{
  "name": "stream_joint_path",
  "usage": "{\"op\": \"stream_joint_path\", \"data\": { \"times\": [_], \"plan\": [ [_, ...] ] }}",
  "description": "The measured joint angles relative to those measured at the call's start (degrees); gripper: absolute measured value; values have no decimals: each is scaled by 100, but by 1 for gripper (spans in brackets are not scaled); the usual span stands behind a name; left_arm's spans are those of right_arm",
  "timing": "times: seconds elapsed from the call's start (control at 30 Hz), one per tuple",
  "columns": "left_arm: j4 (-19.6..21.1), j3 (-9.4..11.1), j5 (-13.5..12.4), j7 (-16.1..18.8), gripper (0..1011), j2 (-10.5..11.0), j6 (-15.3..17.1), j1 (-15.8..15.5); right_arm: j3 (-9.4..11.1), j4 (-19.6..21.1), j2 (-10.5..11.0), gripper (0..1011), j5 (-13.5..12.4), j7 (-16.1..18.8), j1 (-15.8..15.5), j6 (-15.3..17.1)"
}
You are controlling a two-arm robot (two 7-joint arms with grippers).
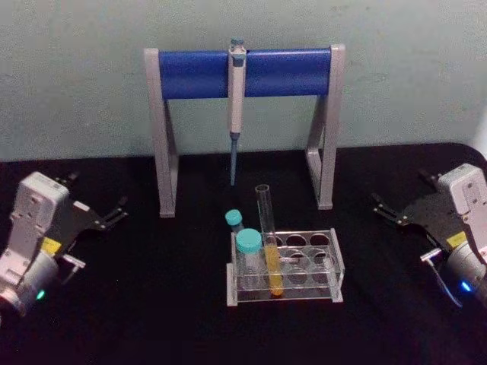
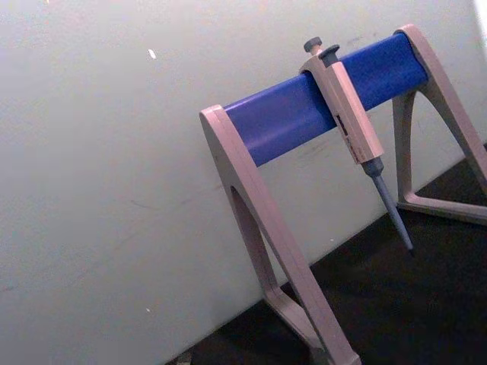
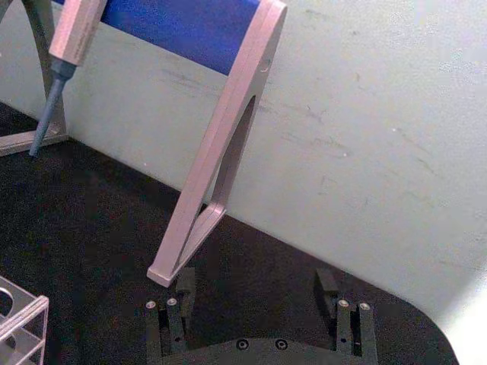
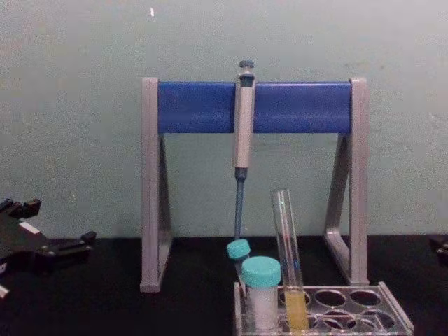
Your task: Pick up the test tube from the test tube rack, shake it, then place it back into the test tube rack.
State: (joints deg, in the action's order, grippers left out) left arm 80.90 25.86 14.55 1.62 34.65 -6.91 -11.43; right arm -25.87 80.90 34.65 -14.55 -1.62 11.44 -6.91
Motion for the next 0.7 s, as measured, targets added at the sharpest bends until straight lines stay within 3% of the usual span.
{"op": "stream_joint_path", "data": {
  "times": [0.7],
  "plan": [
    [0, 0, 0, 0, 1001, 0, 0, 0, 0, 0, 0, 1000, 0, 0, -1, 0]
  ]
}}
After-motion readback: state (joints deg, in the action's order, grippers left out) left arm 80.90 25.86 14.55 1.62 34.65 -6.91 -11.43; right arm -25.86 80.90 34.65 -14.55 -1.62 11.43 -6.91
